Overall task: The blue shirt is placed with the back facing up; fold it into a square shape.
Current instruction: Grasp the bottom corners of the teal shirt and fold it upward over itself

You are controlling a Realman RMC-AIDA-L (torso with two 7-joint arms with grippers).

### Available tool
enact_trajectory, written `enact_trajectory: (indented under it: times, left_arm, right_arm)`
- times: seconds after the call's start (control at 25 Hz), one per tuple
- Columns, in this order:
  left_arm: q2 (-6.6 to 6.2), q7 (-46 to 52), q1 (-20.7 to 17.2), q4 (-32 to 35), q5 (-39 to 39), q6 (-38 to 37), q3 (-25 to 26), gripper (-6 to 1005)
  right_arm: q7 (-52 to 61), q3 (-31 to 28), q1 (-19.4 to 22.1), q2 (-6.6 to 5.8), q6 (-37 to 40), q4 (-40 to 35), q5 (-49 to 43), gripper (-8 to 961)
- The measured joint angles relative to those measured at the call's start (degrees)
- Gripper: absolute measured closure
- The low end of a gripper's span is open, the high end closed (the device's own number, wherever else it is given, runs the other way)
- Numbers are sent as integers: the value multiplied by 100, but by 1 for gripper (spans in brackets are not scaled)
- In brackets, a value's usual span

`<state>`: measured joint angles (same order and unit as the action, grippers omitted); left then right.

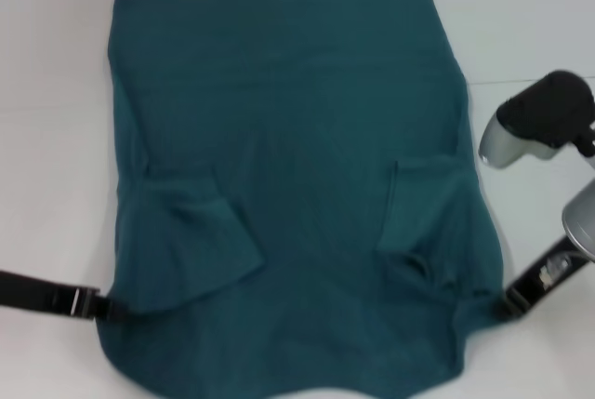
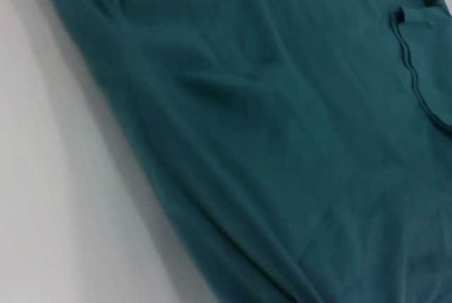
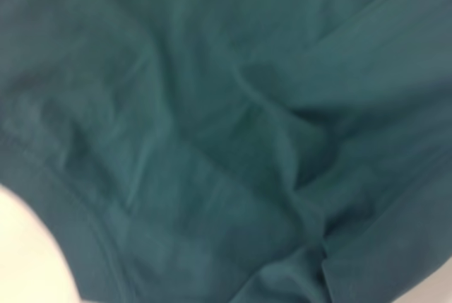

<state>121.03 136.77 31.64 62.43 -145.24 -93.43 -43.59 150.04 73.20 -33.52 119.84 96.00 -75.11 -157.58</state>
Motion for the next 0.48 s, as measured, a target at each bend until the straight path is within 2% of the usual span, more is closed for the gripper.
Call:
enact_trajectory:
  times: [0.12, 0.28, 0.48]
  left_arm:
    - [-18, 38, 24, 22, -91, -271, 4, 967]
    - [-96, 83, 188, -7, -599, -964, 6, 967]
    - [-126, 85, 276, -2, -862, -1488, -44, 967]
  right_arm:
    - [-159, 26, -42, 2, 600, -119, -27, 889]
    - [-232, 68, -44, -6, 1354, -473, -111, 889]
    - [-253, 246, 10, -12, 1771, -619, -217, 890]
